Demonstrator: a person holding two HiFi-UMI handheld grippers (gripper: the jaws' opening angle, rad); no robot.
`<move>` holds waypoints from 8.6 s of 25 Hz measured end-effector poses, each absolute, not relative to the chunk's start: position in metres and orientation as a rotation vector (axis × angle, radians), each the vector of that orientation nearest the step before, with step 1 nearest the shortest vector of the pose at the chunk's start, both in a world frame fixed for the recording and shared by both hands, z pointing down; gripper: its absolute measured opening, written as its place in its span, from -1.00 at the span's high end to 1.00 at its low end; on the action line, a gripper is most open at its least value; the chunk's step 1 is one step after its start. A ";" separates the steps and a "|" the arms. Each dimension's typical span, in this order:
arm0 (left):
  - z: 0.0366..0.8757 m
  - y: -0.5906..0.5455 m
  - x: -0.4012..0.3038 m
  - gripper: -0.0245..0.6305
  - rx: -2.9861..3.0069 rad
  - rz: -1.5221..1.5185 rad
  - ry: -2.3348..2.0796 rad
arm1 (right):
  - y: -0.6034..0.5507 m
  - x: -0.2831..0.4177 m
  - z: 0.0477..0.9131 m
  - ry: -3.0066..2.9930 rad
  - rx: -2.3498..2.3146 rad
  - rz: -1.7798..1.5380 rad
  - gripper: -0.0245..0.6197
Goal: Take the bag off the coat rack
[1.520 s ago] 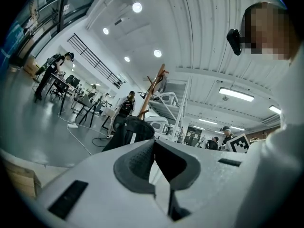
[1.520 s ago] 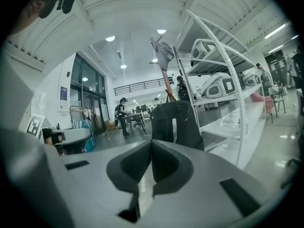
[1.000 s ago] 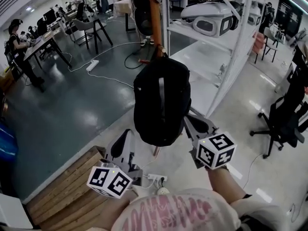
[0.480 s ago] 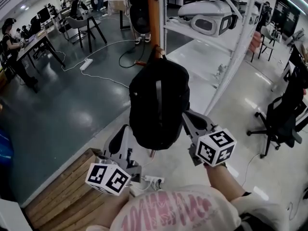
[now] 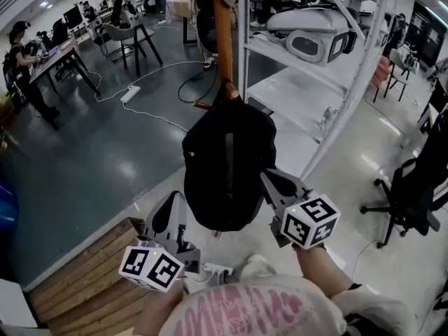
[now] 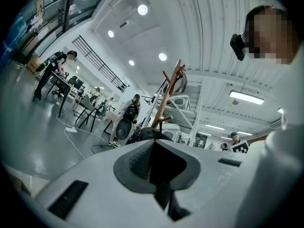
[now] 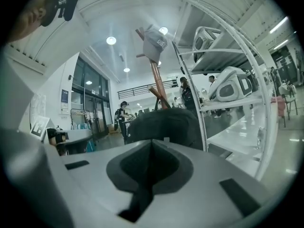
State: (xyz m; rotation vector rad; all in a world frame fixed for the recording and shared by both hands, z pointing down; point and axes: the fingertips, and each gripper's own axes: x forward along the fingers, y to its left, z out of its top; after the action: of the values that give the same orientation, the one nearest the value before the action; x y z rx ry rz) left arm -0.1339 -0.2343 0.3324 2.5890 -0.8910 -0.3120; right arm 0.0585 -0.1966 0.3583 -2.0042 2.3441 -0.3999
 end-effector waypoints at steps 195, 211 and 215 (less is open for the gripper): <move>0.321 -0.260 -0.047 0.53 2.649 -0.174 -1.510 | -0.264 0.099 0.324 2.835 -1.521 -0.345 0.62; 0.307 -0.220 -0.049 0.53 2.694 -0.213 -1.369 | -0.213 0.098 0.309 2.772 -1.631 -0.320 0.62; 0.313 -0.204 -0.056 0.53 2.692 -0.198 -1.317 | -0.202 0.089 0.311 2.779 -1.654 -0.309 0.61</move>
State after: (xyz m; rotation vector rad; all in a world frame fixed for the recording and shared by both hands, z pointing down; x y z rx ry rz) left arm -0.0556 -0.2038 0.3128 2.6920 -1.3172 -0.1975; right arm 0.0890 -0.2020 0.3109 -1.6540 2.7790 -0.3087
